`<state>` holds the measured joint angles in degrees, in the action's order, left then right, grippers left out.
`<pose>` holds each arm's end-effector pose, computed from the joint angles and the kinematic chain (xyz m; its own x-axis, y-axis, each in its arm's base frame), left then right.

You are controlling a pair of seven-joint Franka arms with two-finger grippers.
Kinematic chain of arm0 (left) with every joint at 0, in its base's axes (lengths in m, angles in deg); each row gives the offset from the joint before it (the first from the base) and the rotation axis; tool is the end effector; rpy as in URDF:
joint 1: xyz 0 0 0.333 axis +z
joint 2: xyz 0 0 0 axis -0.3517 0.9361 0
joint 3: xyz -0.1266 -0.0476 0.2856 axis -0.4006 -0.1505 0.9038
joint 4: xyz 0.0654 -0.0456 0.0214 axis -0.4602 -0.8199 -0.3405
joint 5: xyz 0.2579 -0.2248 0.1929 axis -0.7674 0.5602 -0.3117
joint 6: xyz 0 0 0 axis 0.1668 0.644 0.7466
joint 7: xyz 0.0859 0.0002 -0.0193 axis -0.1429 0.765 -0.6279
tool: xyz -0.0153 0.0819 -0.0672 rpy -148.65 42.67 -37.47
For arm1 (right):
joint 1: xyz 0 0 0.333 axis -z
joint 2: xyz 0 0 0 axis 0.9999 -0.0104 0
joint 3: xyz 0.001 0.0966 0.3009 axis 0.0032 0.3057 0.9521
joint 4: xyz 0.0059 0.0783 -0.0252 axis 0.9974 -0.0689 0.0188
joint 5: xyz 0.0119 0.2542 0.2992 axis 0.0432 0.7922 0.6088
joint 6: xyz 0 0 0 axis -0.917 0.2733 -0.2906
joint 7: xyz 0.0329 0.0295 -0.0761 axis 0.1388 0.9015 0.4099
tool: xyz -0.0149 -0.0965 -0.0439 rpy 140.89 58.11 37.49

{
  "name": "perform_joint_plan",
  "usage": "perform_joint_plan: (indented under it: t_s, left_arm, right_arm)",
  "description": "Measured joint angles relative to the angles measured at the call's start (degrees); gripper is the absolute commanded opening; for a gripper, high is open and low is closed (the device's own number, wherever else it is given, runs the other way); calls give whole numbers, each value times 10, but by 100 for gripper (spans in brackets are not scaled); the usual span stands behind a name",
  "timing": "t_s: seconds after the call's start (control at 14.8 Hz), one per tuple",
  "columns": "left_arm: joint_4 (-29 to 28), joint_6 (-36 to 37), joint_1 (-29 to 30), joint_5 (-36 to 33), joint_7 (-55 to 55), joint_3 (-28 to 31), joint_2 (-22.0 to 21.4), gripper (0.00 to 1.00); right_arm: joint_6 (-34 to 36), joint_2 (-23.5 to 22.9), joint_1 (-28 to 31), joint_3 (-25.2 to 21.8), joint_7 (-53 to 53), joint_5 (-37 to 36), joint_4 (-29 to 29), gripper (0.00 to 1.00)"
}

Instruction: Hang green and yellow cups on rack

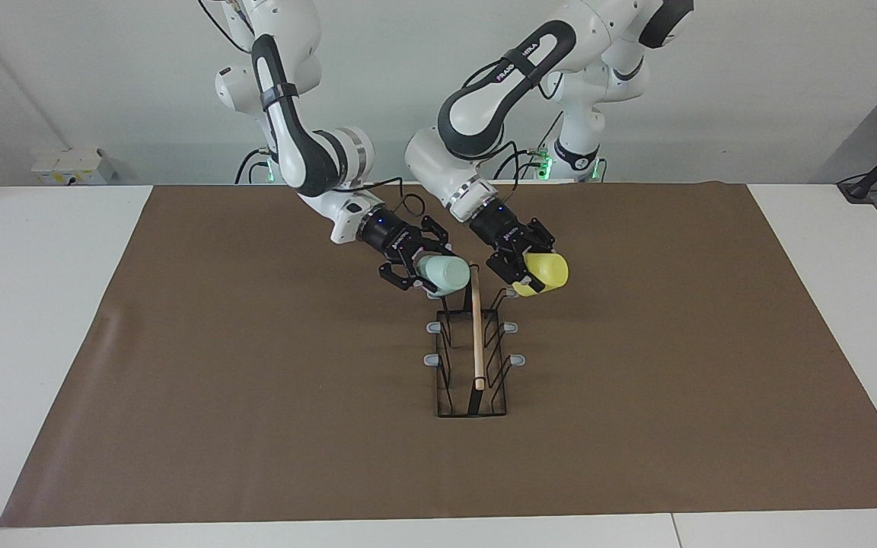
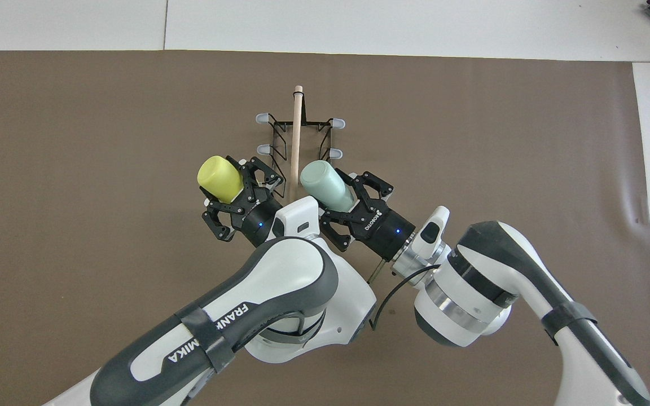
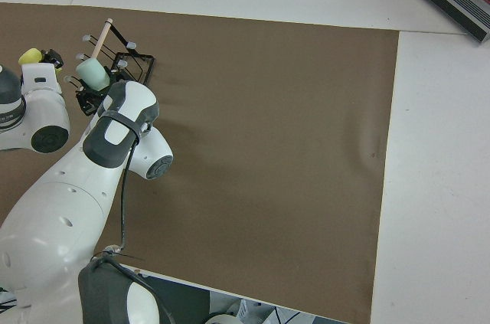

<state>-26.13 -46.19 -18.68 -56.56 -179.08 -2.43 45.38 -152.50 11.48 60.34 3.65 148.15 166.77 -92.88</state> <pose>0.4598 -0.3710 0.3887 0.1197 0.3249 0.9381 0.6847 -0.7113 0.1590 0.4817 0.2725 0.3382 0.2241 -0.0329 0.9740 0.7454 -0.6380 -0.1930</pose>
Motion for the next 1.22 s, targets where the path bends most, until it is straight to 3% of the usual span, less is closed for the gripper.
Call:
perform_joint_plan:
  t_s: [1.22]
  left_arm:
    - [0, 1, -1, -1, -1, 0, 0, 0]
  right_arm:
    - [17, -12, 2, 0, 30, 0, 7, 0]
